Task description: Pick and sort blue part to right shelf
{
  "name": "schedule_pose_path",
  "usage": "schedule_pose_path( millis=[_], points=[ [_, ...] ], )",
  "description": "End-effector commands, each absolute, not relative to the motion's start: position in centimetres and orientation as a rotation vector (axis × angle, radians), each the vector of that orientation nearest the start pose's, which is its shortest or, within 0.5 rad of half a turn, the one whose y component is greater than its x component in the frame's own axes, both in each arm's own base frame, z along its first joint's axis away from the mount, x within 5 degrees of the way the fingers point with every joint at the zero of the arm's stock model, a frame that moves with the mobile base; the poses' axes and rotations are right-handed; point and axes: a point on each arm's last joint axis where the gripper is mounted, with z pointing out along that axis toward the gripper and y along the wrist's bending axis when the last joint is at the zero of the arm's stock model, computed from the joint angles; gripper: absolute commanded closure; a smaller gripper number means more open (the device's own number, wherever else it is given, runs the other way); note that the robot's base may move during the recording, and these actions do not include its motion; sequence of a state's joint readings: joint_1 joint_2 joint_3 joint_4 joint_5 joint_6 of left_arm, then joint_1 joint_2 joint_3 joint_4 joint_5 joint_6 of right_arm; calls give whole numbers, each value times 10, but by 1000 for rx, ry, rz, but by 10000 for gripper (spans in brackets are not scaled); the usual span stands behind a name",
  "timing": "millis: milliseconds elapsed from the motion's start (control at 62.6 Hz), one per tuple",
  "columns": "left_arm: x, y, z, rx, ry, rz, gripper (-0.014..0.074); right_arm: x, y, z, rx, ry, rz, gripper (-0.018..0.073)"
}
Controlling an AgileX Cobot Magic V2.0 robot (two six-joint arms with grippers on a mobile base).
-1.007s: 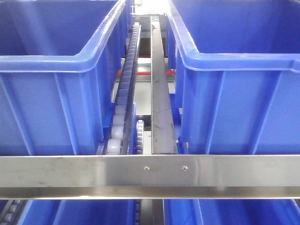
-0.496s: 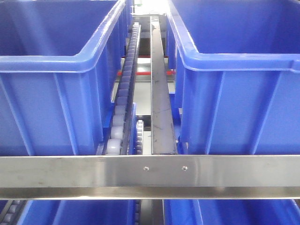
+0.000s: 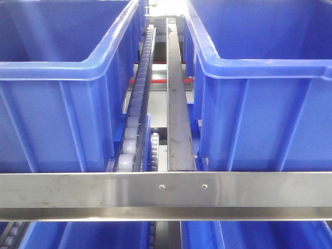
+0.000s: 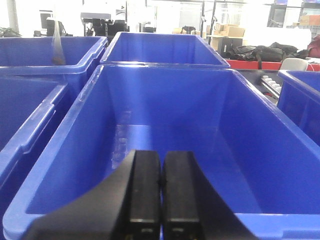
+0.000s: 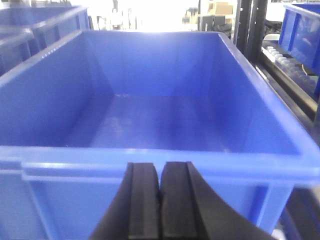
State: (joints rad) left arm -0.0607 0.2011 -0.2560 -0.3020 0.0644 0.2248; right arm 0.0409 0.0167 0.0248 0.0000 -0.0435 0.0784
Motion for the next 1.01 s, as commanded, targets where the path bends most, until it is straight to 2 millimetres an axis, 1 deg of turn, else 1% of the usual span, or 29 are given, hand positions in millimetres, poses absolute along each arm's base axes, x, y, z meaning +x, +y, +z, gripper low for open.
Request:
schedule_pose_path(
  millis=[0,160,911,991],
  points=[
    [65,-3,298,-25,1393,-118,461,52,2,221,23,1351,86,531],
    [65,-3,296,-25,1399,-118,461,52,2,224,23,1329,77,531],
    [65,-3,296,-25,1399,-118,461,52,2,224,23,1330,77,531],
    [66,-3,291,-22,1412,-113,461,52,2,224,23,1330,77,531]
  ],
)
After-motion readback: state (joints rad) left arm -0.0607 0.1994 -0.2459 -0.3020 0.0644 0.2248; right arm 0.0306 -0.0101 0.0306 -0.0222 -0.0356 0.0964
